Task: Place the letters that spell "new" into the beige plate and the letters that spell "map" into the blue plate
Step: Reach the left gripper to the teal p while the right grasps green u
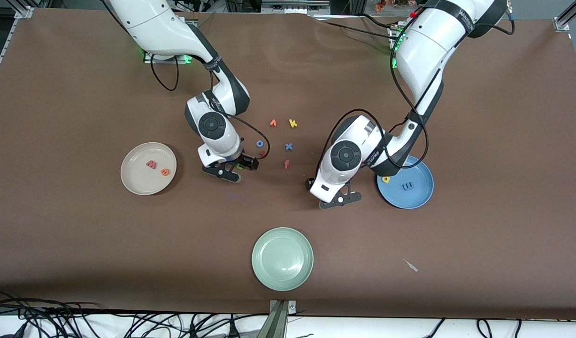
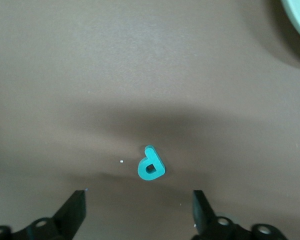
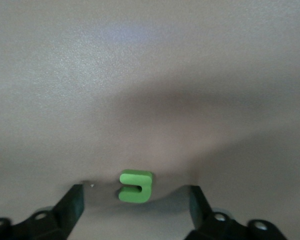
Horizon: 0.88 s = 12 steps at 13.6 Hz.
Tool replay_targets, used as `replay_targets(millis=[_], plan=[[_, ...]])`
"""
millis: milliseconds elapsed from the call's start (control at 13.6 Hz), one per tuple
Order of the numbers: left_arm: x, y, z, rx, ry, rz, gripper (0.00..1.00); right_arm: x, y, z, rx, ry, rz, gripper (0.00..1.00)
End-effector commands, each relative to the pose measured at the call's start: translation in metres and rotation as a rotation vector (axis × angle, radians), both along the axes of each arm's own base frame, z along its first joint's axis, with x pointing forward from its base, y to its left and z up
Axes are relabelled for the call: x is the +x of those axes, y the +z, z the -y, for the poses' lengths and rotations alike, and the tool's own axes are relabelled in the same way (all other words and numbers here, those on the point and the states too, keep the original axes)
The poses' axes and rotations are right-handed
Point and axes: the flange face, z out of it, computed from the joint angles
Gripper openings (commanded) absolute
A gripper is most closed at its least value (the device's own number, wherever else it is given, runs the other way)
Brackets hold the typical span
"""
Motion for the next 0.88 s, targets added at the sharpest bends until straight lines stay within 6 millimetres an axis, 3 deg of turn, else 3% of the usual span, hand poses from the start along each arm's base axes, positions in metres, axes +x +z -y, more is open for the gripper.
replay_targets(millis=[0,441,736,809], plan=[[0.011,-0.017,-0.001,-0.022,0.067,0.011,0.77,0.003,-0.001,-0.004,0.009,-0.019,0.007,0.81],[0.011,-0.031,0.001,-0.04,0.089,0.021,0.64,0.003,-0.001,-0.004,0.009,-0.017,0.008,0.42],[-0.001,-0.045,0.011,-0.021,0.056,0.008,0.54,0.002,-0.002,-0.004,0.008,-0.016,0.004,0.27],[-0.001,-0.045,0.011,-0.021,0.055,0.008,0.47,0.004,-0.001,-0.004,0.004,0.005,0.012,0.22]])
